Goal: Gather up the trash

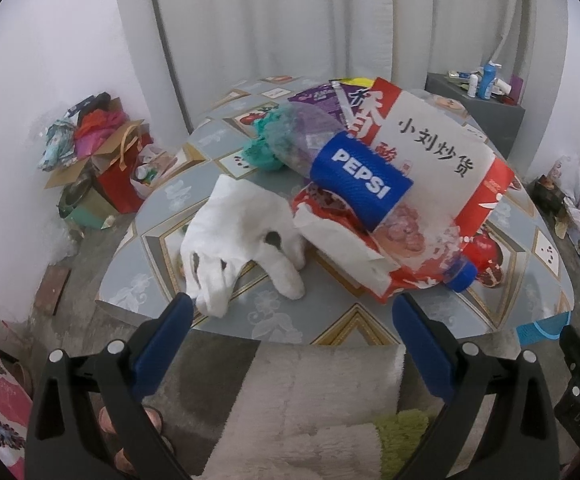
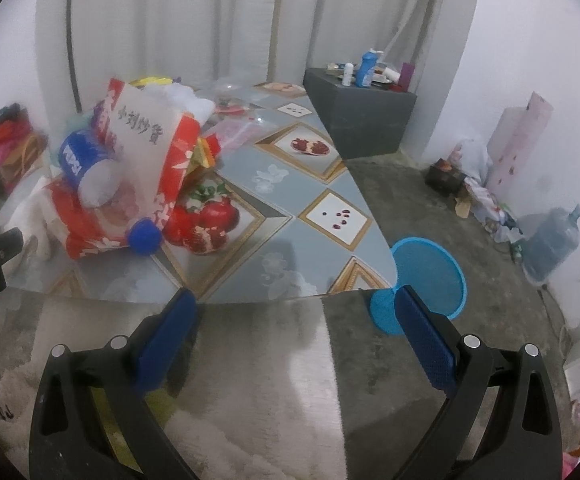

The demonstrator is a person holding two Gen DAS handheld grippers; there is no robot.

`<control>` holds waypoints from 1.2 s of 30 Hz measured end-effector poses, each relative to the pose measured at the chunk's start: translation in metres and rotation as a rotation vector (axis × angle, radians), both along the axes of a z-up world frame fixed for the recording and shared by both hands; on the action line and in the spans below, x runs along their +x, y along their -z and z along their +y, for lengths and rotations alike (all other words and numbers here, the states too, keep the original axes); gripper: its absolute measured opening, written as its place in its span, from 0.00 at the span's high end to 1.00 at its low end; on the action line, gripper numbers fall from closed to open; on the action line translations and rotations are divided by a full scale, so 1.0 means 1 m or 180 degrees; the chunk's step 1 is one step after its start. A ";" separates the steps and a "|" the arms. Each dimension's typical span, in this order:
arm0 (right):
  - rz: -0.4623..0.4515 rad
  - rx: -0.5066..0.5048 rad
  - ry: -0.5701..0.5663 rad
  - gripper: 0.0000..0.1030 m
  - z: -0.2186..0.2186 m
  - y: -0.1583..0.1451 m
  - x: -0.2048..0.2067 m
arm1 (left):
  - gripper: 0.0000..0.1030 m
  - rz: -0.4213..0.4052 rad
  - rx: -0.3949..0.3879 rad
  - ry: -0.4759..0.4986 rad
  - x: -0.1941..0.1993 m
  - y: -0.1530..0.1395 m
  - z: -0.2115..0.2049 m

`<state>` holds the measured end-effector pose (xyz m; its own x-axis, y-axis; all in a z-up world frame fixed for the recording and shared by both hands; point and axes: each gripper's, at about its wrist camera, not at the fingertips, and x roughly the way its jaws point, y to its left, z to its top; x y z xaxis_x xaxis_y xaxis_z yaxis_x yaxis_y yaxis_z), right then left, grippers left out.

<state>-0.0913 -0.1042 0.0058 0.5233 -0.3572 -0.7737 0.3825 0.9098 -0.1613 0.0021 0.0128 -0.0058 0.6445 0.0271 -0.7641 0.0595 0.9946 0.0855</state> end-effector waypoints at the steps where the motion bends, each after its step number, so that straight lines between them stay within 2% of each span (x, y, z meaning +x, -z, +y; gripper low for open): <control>1: 0.0001 0.0003 -0.0011 0.07 0.002 0.000 0.000 | 0.05 0.0002 -0.0006 -0.0008 0.000 -0.001 0.001; 36: 0.0021 0.0005 0.0011 0.07 0.007 -0.001 0.003 | 0.05 0.0011 -0.0063 0.0003 0.003 -0.003 0.006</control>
